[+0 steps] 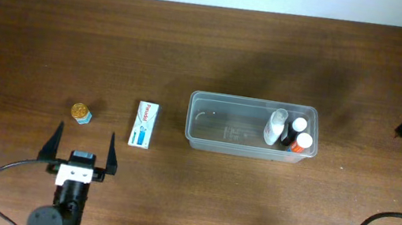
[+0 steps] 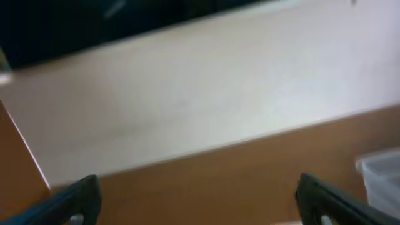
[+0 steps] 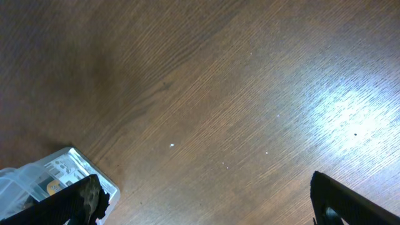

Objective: Pack container
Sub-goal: 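Move the left gripper over the white Panadol box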

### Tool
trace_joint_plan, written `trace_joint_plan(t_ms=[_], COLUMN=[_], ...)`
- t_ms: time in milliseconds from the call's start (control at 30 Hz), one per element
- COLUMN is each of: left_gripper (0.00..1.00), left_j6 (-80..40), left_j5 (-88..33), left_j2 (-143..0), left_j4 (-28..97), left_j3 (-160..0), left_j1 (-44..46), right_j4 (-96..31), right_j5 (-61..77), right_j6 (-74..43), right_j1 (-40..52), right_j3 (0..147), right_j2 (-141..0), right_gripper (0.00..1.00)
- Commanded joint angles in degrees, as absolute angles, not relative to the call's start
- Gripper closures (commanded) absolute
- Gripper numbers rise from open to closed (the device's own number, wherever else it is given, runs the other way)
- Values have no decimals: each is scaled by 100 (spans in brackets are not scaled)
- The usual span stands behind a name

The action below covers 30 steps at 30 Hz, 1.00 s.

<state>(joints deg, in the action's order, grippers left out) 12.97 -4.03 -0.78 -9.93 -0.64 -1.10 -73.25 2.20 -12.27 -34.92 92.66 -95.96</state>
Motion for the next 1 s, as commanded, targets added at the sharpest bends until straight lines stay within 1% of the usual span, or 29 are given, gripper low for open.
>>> trace_joint_plan(t_ms=[0,133,233,333,500,600,733,867,967], left_gripper=[1,1,1,0,1,1,1,0,1], left_j6=[1380,1380,1389,1680,1826,2137,2156,2106,1874], left_j5=[-744,-1527,-1518,-1525,-2119,-2491,-2880,-3030,-3544], left_j2=[-34,-36,-86,-263,-1389,-2443,-3743,-4609,-4984], left_j4=[-1492,-1678,-1883,-2143,-1559,-1020,-211,-388,-578], left_j3=[-51,-54,-69,-183,-1120,-1931,-3140,-3754,-3922], left_j1=[-130,-130,-130,-130,-130,-130,-130,-128,-128], right_j4=[-7308,-7308,-7308,-7308,-7308,-7308,-7308,-7308,-7308], right_j5=[231,231,231,231,231,231,231,231,231], right_j6=[-1295,-1295,-1295,-1295,-1295,-1295,-1295,-1295,-1295], right_j1=[-3527,-3527,-3527,-3527,-3527,-3527,-3527,-3527,-3527], right_j3=[9214,9214,9214,9214,9214,9214,9214,9214,9214], right_j2=[-9651,-9651,-9651,-9651,-9651,-9651,-9651,-9651,-9651], right_gripper=[2,2,2,2,2,2,2,2,2])
